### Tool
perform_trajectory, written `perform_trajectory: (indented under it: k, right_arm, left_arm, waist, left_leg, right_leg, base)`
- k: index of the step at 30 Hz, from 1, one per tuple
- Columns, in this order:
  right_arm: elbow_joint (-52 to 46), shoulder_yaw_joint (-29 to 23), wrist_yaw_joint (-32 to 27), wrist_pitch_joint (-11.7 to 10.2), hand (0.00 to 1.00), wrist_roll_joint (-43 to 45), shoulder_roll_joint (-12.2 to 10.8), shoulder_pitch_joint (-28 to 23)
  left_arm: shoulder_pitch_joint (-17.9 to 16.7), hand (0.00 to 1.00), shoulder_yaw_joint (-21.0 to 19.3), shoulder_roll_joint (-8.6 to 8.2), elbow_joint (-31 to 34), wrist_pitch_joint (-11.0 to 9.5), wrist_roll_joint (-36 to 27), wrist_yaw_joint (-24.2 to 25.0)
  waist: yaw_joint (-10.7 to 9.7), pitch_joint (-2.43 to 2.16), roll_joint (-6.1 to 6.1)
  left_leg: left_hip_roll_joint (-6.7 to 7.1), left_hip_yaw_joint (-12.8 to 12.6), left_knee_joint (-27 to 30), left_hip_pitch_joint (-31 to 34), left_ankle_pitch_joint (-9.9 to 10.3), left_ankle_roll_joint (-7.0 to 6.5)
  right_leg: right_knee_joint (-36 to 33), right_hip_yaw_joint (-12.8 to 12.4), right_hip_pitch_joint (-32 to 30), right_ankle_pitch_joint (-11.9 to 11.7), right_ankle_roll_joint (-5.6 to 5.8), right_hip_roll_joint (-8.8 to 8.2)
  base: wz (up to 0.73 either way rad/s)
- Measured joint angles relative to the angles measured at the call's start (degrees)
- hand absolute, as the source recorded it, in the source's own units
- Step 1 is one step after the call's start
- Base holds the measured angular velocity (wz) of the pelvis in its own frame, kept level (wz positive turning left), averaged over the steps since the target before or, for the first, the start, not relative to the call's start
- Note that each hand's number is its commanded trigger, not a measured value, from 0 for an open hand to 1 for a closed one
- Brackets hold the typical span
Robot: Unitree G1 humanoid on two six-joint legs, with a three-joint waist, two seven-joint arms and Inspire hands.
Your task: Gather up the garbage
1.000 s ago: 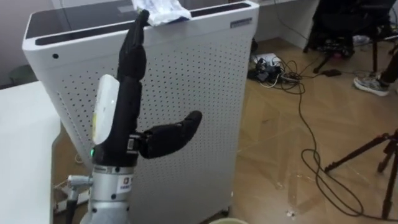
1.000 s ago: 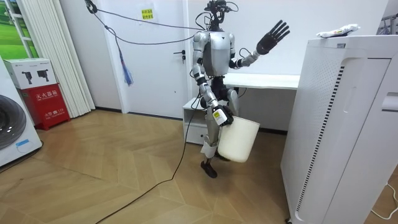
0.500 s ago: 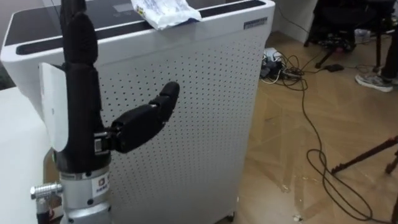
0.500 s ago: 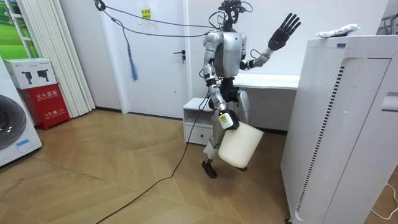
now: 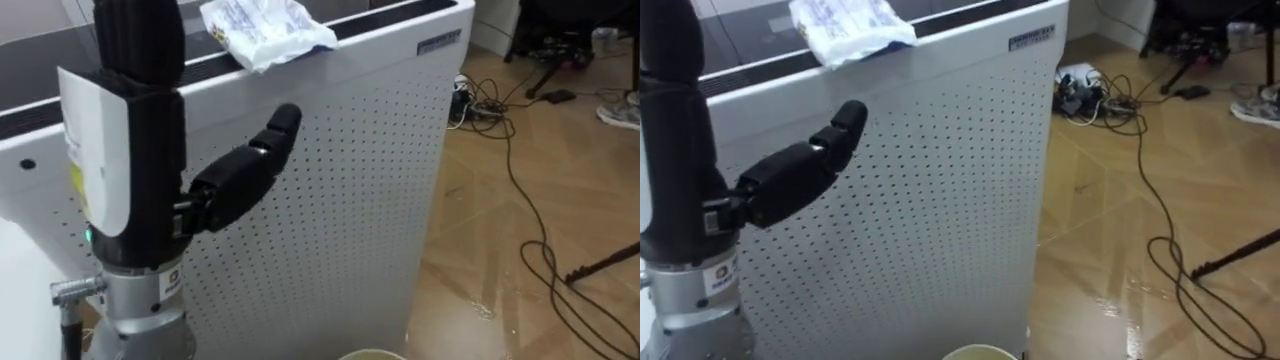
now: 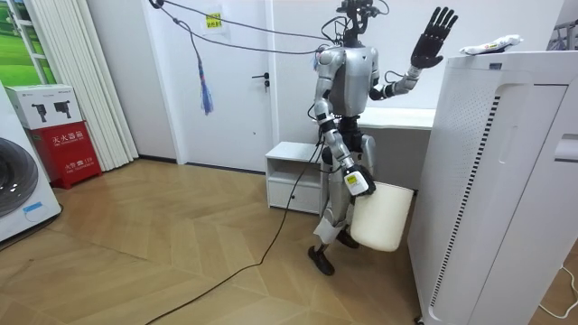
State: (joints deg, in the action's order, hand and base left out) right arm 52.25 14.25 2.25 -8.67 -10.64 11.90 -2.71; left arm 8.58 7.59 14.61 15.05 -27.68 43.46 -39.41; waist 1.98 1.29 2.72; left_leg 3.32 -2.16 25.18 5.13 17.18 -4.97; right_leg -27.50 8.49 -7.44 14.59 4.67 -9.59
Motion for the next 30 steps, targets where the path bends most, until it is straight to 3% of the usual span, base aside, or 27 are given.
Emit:
perform_trajectory:
  k: [6, 13, 15, 21, 27, 30]
  right_arm:
    - [-0.1, 0.2, 1.6, 0.0, 1.00, 2.2, -0.1, 2.1]
    - [-2.0, 0.2, 2.3, 0.0, 1.00, 2.2, -0.1, 2.1]
    - [-3.4, 0.2, 2.9, 0.0, 1.00, 2.2, 0.1, 2.1]
    - [-3.6, 0.2, 3.7, 0.0, 1.00, 2.2, 0.5, 1.5]
    - [-4.1, 0.2, 3.9, 0.0, 1.00, 2.2, 1.4, 1.3]
    - [-5.4, 0.2, 3.6, 0.5, 1.00, 2.6, 2.0, 0.8]
  left_arm:
    - [0.0, 0.00, 0.5, 0.53, 0.1, 2.4, 0.1, 2.2]
    - [0.0, 0.00, 1.0, 1.08, 1.8, 4.7, 2.5, 4.3]
    - [0.0, 0.00, 1.7, 2.76, 1.9, 5.4, 4.0, 5.8]
    - [0.0, 0.00, 1.8, 5.27, 1.9, 7.0, 7.8, 7.7]
    - [0.0, 0.00, 1.6, 7.05, 1.9, 9.5, 10.5, 7.7]
    - [-0.1, 0.00, 1.6, 7.50, 2.0, 9.7, 11.3, 7.6]
  waist:
    - [0.1, -0.33, 0.01]
    - [-0.1, -0.49, -0.08]
    - [-0.2, -0.51, -0.06]
    - [-0.4, -0.91, 0.39]
    - [-0.2, -0.98, 0.44]
    - [0.1, -0.99, 0.45]
  left_leg:
    - [-1.88, 0.1, -4.1, -2.9, -0.8, 1.35]
    - [-2.62, -0.2, -6.5, -4.7, -1.1, 1.82]
    - [-2.60, -0.2, -7.9, -5.7, -1.3, 2.16]
    - [-2.61, 0.0, -9.8, -7.9, -1.5, 2.39]
    - [-2.65, 0.6, -9.9, -8.0, -1.8, 2.78]
    - [-2.68, 0.7, -10.2, -8.8, -1.8, 2.89]
  right_leg:
    - [5.8, 0.2, 3.6, -1.2, -0.98, 2.66]
    - [9.0, 0.2, 5.6, -2.0, -1.25, 3.67]
    - [9.9, 0.2, 6.3, -2.0, -1.25, 3.74]
    - [12.0, 0.8, 8.7, -2.0, -1.18, 3.93]
    - [14.0, 1.2, 10.1, -2.3, -1.27, 4.20]
    - [14.9, 1.1, 11.1, -2.3, -1.27, 4.35]
  base:
    - [-0.06]
    - [-0.05]
    - [-0.02]
    - [0.02]
    - [0.05]
    - [0.02]
